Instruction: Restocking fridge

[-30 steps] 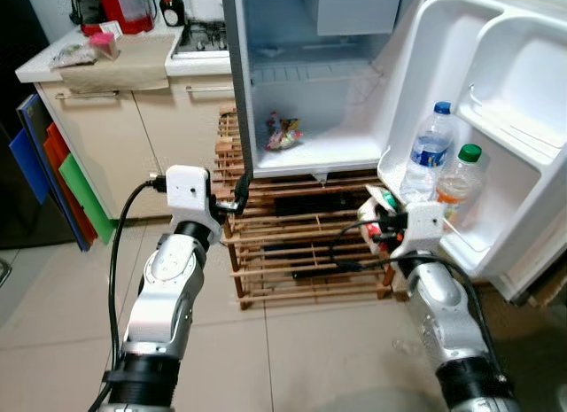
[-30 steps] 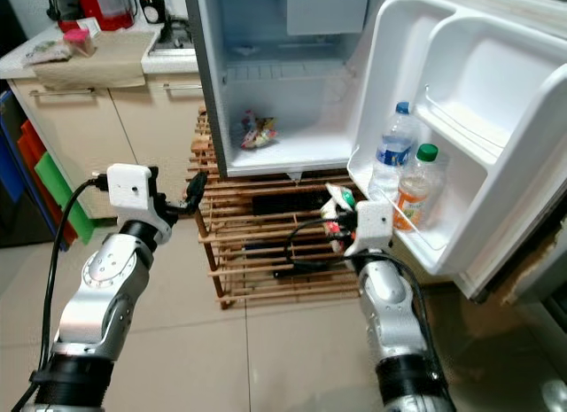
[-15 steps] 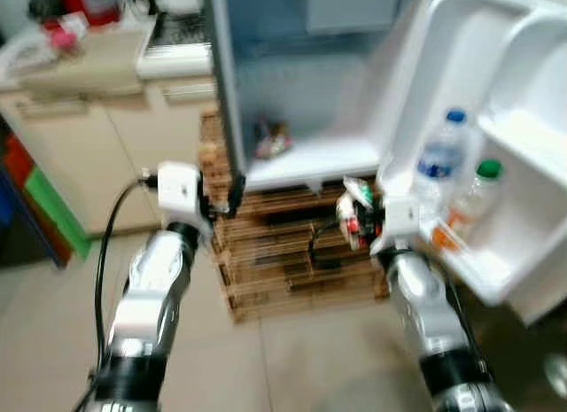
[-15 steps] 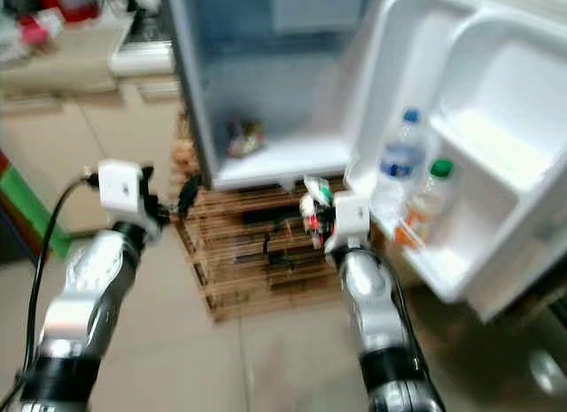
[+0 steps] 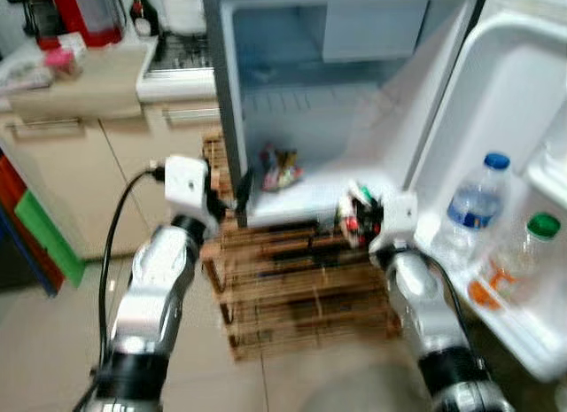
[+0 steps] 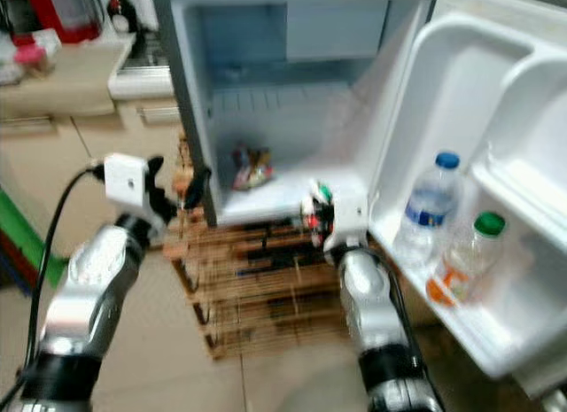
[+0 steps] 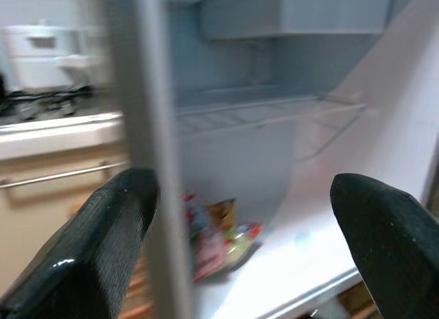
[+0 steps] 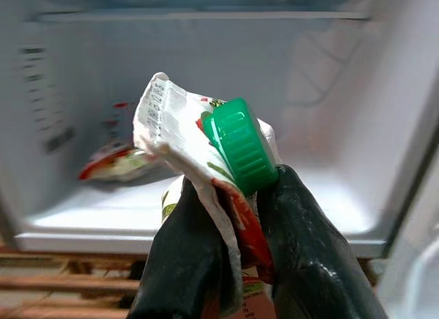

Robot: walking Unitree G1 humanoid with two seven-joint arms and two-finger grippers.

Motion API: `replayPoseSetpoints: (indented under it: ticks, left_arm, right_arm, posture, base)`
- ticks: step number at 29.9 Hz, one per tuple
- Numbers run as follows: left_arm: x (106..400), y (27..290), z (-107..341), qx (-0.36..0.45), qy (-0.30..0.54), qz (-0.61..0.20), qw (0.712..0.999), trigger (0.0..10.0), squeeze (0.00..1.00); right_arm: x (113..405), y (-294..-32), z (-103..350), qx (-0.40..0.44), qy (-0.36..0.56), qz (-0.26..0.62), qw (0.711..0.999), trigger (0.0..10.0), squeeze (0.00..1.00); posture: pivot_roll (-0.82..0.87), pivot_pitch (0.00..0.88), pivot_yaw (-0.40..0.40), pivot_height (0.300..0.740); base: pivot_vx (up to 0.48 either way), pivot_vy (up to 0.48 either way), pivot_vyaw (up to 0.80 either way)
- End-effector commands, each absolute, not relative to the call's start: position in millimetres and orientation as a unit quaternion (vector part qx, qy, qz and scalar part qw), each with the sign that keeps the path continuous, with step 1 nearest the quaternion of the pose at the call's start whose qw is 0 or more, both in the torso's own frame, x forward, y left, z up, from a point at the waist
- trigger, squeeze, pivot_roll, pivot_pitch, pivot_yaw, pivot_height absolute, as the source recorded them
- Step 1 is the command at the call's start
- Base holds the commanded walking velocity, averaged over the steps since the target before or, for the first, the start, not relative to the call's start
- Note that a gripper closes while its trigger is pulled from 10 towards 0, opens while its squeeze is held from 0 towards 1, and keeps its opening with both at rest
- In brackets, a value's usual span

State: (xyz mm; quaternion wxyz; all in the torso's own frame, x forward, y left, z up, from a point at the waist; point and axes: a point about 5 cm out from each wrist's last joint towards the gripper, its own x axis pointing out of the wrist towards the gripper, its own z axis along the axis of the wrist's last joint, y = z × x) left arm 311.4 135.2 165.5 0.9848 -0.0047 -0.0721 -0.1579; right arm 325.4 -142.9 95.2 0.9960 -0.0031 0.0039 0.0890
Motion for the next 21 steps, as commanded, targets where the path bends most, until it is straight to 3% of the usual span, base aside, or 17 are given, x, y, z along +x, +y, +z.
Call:
replayPoseSetpoints:
  ticks: [1,17,21]
  left_arm:
    - [310,128,170,-0.003,-0.079,-0.177,0.981,10.0,0.00]
    - [301,118,181,0.004,-0.101,-0.206,0.973,10.0,0.00]
    - [287,102,197,0.007,-0.126,-0.275,0.953,10.0,0.00]
  right_arm:
    - [328,-146,99,-0.004,-0.005,0.083,0.997,10.0,0.00]
    - [343,-138,108,0.003,-0.008,0.087,0.996,10.0,0.00]
    - [351,-138,106,0.005,0.010,0.060,0.998,10.0,0.00]
  posture:
    - [-0.12,0.000,0.038,0.740]
    - [-0.10,0.000,0.032,0.740]
    - [-0.07,0.000,0.020,0.740]
  base:
    - [0.480,0.000,0.00]
    - [0.480,0.000,0.00]
    - [0.000,0.000,0.00]
